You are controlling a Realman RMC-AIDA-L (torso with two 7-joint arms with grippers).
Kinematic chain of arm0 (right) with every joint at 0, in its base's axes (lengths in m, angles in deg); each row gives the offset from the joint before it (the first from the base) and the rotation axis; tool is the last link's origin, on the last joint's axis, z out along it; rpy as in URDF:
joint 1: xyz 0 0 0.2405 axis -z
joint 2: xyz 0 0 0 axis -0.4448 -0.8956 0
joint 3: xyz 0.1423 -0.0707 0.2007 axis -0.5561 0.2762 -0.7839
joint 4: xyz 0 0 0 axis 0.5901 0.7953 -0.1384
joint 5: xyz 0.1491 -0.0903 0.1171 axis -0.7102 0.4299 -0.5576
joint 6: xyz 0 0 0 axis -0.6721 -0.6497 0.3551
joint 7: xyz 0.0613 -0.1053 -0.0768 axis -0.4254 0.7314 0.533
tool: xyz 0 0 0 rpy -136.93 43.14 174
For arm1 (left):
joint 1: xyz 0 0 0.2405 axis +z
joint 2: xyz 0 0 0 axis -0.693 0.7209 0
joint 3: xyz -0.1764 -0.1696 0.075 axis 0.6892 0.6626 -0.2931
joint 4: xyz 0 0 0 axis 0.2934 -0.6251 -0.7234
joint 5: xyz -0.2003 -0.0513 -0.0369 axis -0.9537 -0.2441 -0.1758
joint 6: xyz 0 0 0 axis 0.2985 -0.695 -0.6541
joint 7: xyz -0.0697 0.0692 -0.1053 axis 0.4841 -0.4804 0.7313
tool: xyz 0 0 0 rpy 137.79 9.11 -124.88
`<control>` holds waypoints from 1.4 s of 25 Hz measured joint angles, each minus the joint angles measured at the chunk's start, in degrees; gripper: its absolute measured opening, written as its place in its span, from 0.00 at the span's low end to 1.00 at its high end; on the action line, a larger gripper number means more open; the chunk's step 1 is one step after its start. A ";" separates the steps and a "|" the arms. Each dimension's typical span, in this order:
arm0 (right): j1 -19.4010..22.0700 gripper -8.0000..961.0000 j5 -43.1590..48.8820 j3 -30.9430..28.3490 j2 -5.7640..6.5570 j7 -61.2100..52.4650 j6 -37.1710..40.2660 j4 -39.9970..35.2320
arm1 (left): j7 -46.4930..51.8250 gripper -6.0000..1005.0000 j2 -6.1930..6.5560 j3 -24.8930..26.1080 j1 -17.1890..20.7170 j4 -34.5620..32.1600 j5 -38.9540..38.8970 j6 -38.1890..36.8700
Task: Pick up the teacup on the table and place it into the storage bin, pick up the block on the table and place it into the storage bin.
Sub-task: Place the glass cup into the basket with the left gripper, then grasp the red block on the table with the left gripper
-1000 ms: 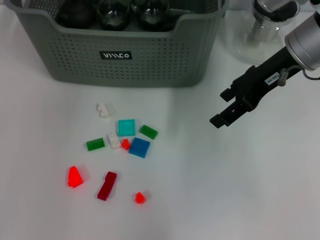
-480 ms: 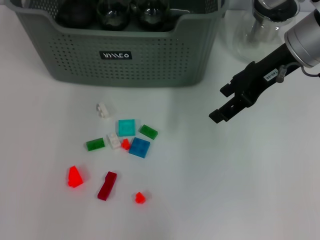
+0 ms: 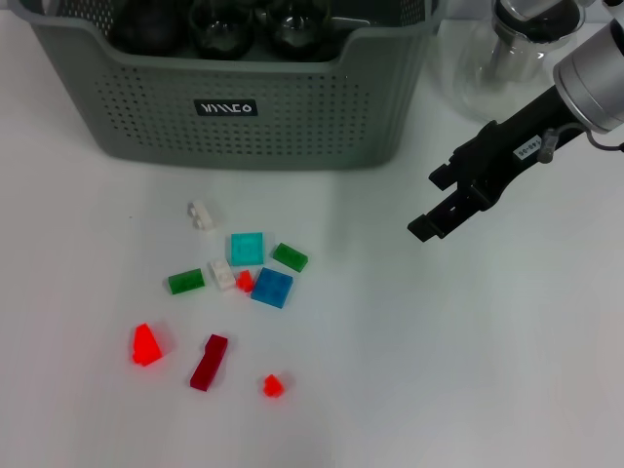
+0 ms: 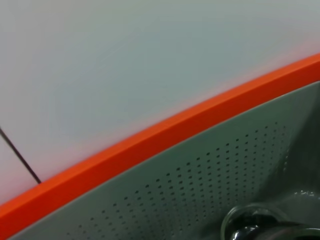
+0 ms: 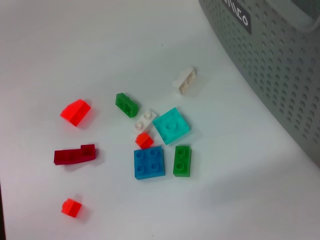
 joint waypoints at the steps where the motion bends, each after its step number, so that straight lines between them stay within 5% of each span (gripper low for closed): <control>1: 0.00 0.99 0.00 0.01 -0.04 0.08 -0.06 0.01 | 0.00 0.06 -0.04 -0.13 0.00 0.65 0.01 0.56; 14: -0.17 0.99 1.53 0.12 -0.43 -0.02 -0.20 0.09 | -0.02 0.07 -1.45 -3.86 0.34 2.75 0.09 3.94; 29: -0.34 0.98 1.58 0.12 -0.79 -0.14 -0.36 0.09 | -0.37 0.12 -1.48 -4.15 1.62 4.06 0.10 4.92; 35: 0.07 0.99 1.58 -0.15 -0.76 -0.01 -0.42 0.09 | 0.01 0.37 -0.77 -1.50 2.23 1.11 0.08 2.52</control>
